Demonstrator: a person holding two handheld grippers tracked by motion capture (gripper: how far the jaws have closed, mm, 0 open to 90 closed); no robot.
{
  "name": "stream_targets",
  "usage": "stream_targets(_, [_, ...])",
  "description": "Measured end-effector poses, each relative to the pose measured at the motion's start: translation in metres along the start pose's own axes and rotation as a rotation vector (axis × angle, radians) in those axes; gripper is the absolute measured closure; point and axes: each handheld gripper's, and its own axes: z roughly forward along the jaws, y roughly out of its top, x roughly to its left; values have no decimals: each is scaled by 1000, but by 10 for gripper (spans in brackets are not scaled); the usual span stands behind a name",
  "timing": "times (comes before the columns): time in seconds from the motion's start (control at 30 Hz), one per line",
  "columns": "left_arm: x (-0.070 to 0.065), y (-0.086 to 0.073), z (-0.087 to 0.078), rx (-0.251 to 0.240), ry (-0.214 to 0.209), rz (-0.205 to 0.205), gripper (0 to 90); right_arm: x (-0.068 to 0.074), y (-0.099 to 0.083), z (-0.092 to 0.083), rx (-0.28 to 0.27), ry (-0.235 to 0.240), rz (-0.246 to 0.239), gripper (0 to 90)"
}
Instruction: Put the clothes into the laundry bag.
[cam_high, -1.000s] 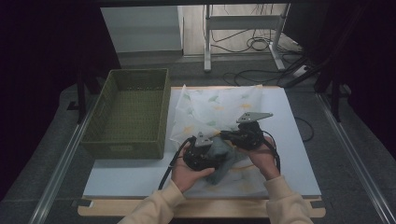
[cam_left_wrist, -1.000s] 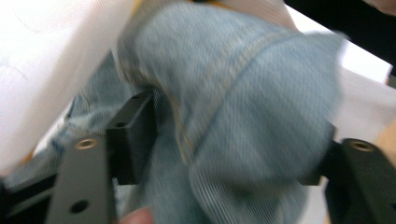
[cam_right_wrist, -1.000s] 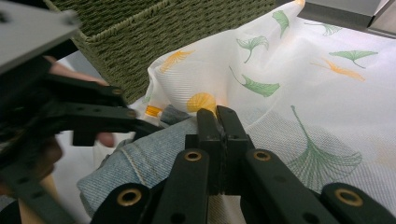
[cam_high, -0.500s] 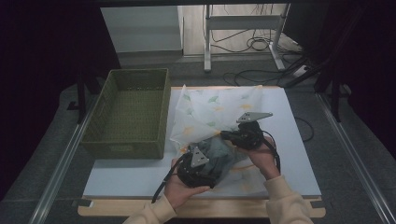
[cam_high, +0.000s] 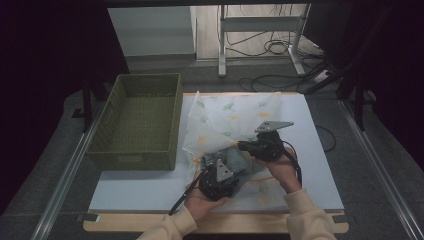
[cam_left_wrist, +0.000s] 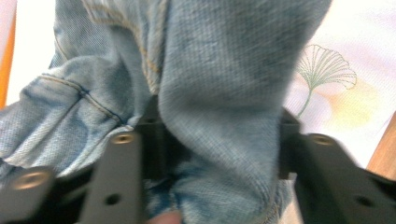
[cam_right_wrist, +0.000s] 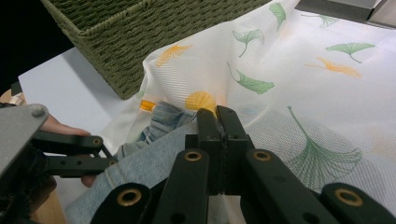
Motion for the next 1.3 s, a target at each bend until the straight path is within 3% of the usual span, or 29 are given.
stream_targets(0.1, [3,2,-3,-24,-5,-8,654,0,0,0,0,1,-1,895])
stream_targets(0.2, [10,7,-7,-34,-17,-35,692,1,0,-1,-3,11,-7,895])
stream_targets(0.6, [17,34,-4,-30,-33,-75,703,8,10,-10,-30,23,-30,896])
stream_targets(0.87, [26,48,8,-56,-23,-144,688,11,12,-16,-42,26,-34,895])
stream_targets(1.03, [31,51,17,-70,-28,-174,630,12,13,-19,-47,28,-40,896])
stream_targets(1.3, [27,34,15,-38,-70,-134,368,7,7,-17,-40,20,-25,895])
